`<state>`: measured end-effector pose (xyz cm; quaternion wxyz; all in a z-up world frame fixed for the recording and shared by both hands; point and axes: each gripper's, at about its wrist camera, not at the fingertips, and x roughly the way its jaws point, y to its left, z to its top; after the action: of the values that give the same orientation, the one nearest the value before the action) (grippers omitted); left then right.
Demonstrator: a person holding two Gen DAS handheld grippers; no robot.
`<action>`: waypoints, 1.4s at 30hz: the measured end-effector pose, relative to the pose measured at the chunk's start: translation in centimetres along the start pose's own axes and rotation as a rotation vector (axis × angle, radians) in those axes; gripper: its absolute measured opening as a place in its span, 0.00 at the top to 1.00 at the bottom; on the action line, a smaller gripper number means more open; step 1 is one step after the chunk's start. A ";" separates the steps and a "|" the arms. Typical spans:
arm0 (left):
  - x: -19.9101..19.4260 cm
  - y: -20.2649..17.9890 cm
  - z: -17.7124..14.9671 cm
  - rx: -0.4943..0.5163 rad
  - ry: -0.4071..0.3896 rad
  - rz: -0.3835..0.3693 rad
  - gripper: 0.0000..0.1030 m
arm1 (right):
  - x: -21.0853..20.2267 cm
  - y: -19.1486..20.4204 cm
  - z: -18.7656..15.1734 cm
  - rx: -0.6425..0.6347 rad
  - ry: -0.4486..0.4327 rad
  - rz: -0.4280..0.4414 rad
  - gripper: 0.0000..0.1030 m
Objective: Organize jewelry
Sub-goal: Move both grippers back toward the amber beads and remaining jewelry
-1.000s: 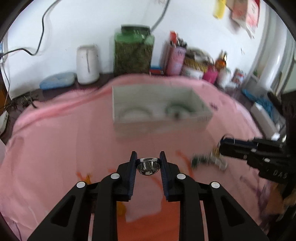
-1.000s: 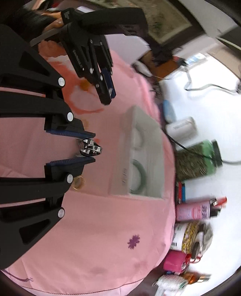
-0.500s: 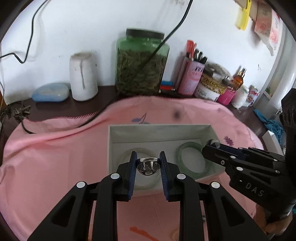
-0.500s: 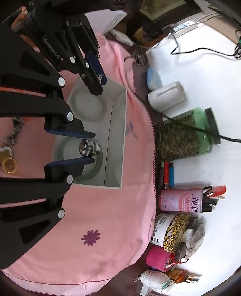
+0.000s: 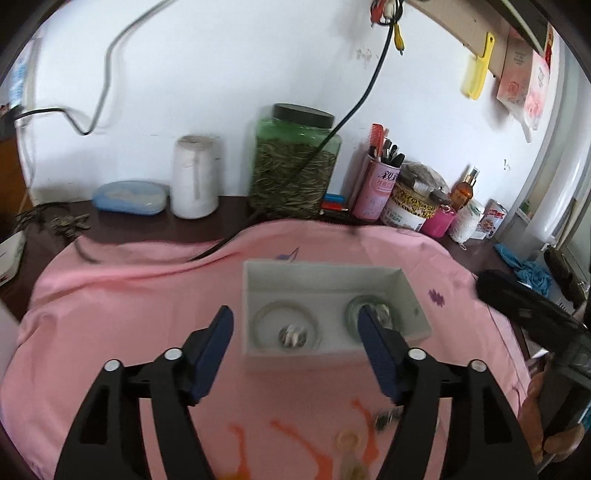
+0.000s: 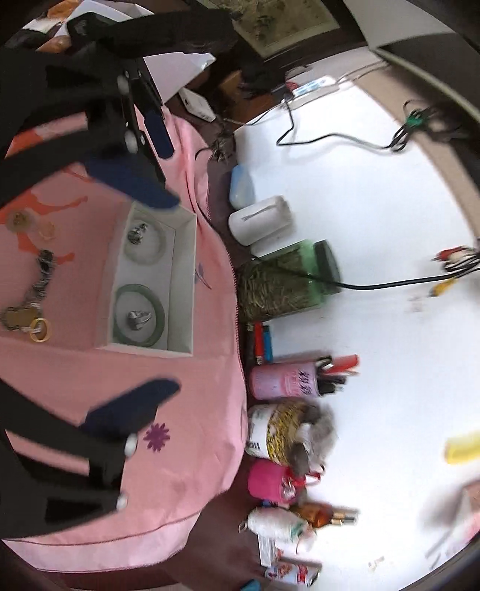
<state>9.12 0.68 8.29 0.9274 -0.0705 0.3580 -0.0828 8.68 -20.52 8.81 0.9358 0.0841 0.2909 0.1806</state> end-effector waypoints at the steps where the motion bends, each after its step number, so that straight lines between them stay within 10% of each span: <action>1: -0.6 0.4 -0.8 0.004 0.008 0.009 0.29 | -0.6 0.0 -0.7 -0.010 0.002 0.008 0.09; 8: -3.0 4.6 -5.5 0.007 0.035 0.106 0.18 | -0.6 -1.3 -6.9 -0.087 0.089 -0.023 0.07; 18: -1.7 6.0 -7.5 0.025 0.191 0.036 0.27 | -0.3 -3.7 -6.8 0.048 0.137 0.012 0.07; 27: -0.1 4.1 -8.7 0.073 0.262 -0.021 0.84 | -1.3 -1.9 -6.6 -0.024 0.115 0.011 0.07; 34: 2.7 0.1 -8.0 0.168 0.223 -0.038 0.83 | 0.6 -0.7 -7.6 -0.060 0.234 0.131 0.52; 42: 2.2 0.4 -8.4 0.157 0.214 -0.070 0.74 | 1.9 -0.3 -8.6 -0.075 0.311 0.157 0.55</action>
<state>5.13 -0.02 0.66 0.8831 -0.0007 0.4446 -0.1498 5.27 -19.67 0.78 0.8650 0.0424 0.4178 0.2747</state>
